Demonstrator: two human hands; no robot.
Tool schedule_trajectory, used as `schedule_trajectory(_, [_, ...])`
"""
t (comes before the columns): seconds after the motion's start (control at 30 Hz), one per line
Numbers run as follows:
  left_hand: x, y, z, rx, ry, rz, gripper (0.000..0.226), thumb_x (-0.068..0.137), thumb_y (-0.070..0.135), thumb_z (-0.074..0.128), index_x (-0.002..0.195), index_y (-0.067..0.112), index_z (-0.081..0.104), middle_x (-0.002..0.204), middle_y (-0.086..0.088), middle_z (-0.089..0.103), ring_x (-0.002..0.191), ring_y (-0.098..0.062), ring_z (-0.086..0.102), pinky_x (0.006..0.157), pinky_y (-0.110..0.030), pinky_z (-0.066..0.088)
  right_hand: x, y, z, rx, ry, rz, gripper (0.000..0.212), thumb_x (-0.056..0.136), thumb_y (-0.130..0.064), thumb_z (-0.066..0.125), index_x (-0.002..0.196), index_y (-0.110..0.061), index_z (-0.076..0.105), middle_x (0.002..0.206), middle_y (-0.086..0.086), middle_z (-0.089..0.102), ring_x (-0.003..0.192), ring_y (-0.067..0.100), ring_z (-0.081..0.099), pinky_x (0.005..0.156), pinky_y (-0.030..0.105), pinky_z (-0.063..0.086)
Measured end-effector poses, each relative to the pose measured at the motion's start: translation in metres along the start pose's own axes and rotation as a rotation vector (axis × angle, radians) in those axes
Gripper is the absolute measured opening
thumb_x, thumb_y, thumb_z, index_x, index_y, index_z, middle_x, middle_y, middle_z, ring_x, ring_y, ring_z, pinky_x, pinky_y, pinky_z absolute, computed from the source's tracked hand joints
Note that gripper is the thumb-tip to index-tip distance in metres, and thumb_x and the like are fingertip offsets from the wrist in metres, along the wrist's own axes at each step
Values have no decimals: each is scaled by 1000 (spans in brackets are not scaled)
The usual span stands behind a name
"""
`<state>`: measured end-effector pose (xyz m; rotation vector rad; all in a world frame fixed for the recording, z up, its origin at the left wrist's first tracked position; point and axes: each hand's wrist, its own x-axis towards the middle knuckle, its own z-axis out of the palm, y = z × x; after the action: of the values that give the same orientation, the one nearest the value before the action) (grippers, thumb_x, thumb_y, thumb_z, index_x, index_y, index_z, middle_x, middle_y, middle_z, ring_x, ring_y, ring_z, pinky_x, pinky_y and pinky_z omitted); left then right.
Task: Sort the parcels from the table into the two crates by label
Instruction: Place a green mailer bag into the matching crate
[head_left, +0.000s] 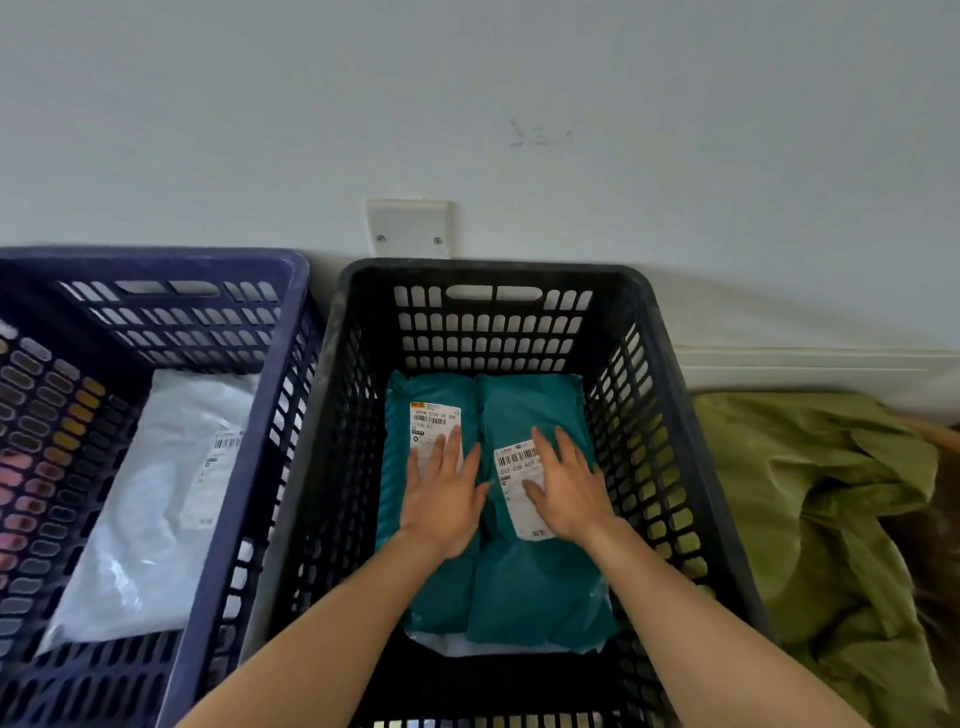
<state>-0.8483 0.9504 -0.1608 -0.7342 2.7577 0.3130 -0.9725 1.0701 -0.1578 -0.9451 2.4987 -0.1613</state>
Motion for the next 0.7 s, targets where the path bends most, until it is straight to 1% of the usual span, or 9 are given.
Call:
schedule_trajectory(0.13, [-22,3,-23,-46,24,-34,56,104,38,24,154,21,5,161,-9,-11,149,-24,-7,119,-50,-1,-20,-7,-12,74,69,-33,72,99,-37,45,154,-18,2,162,6,3,147,24,14,114,47,28])
schedule_trajectory(0.2, [-36,6,-38,-86,79,-42,56,104,36,27,154,21,7,162,-9,-7,149,-24,-4,120,-48,0,-32,-13,-21,134,108,-57,72,99,-36,46,153,-16,4,161,8,7,146,25,18,112,43,32])
schedule_trajectory(0.3, [-65,12,-63,-110,193,-53,55,103,34,30,153,20,12,161,-10,-2,149,-25,0,119,-47,5,-54,-20,-34,213,167,-111,68,99,-34,48,152,-14,9,158,9,16,141,28,28,108,42,36])
schedule_trajectory(0.4, [-99,12,-83,-134,287,-79,54,103,33,31,153,21,14,162,-9,-1,149,-24,1,120,-46,7,-76,-30,-45,257,211,-157,65,99,-33,48,151,-13,14,155,10,23,138,28,33,107,42,36])
schedule_trajectory(0.53, [-151,0,-102,-128,388,-140,54,103,32,32,153,23,14,162,-7,0,149,-24,1,120,-43,6,-104,-56,-58,350,237,-196,64,99,-33,48,151,-16,16,155,7,24,137,27,36,107,43,38])
schedule_trajectory(0.7, [-221,-28,-120,-108,490,-276,53,104,32,31,153,22,14,161,-8,2,148,-26,3,120,-46,9,-138,-106,-64,438,241,-386,58,99,-29,47,150,-17,21,155,5,25,135,26,39,105,44,39])
